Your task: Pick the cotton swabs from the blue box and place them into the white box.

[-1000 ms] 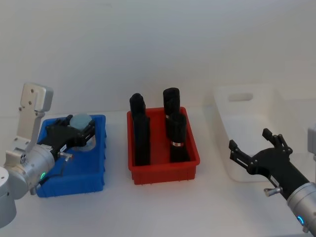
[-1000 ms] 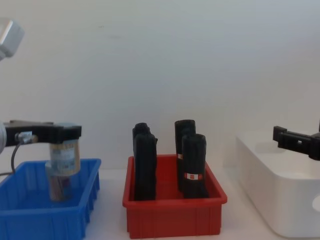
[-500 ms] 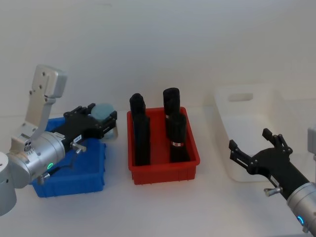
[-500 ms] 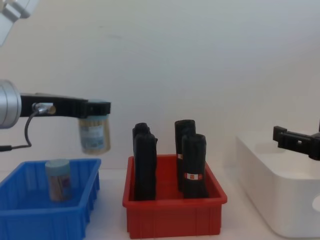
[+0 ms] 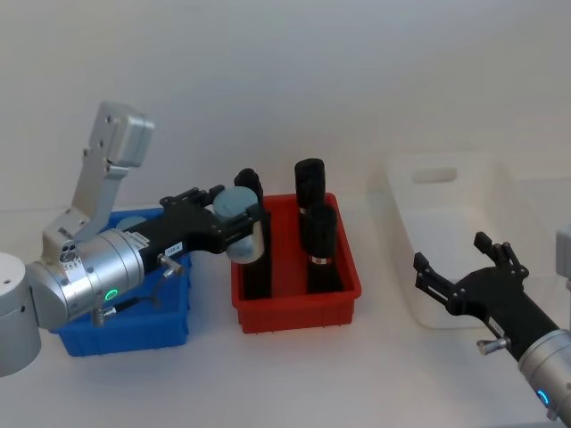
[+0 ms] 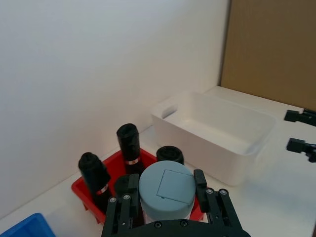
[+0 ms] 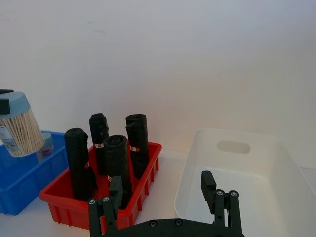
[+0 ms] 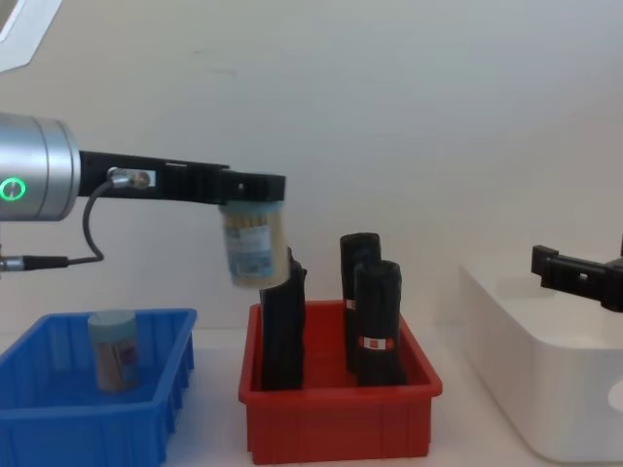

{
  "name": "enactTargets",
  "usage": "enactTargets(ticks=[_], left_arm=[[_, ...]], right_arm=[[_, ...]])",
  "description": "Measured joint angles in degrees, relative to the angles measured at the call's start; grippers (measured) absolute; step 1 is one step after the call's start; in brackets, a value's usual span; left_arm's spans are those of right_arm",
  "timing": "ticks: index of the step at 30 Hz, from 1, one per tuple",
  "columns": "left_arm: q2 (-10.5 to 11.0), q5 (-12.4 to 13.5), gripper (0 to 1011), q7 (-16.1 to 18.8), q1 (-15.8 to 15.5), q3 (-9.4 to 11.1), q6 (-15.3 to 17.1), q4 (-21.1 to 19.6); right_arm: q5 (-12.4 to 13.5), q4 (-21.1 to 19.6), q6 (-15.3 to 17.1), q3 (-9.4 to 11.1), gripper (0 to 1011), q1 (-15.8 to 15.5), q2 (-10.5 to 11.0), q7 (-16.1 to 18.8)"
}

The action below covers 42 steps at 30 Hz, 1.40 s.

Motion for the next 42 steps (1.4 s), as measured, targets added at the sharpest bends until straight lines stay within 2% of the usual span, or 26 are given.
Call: enactTargets(ticks=[6,14,19,30,42], left_arm=[[-0.5,-0.6,663,-3.4,-0.8,0.6,1.1,-0.2],[-0.7,-1.0,663,-5.5,-1.3,1.0,1.7,-0.3],[-0.8,-1.1,661,-6.2,-1.5,1.1,2.0,-0.3],[-1.0,-1.3,663,-7.2,-1.7,1.3,2.3,-0.4],[-1.0,-1.4,663,-7.7,-1.8,1.4,2.4,-0.4]], right_arm=[[0.0,0.0,0.0,0.0,1001,0.0,0.0,0.0],[0.0,0.0,0.0,0.0,1001,0.0,0.0,0.1],[-1.0,0.0,0.5,-0.4,1001,0.2,-0.3,1.0],[-5.3,0.0,3.9,-2.4,1001,1.8,-1.9,5.6],[-11.2,1.5,8.5,-5.2,1001,5.7,-5.3,11.2]])
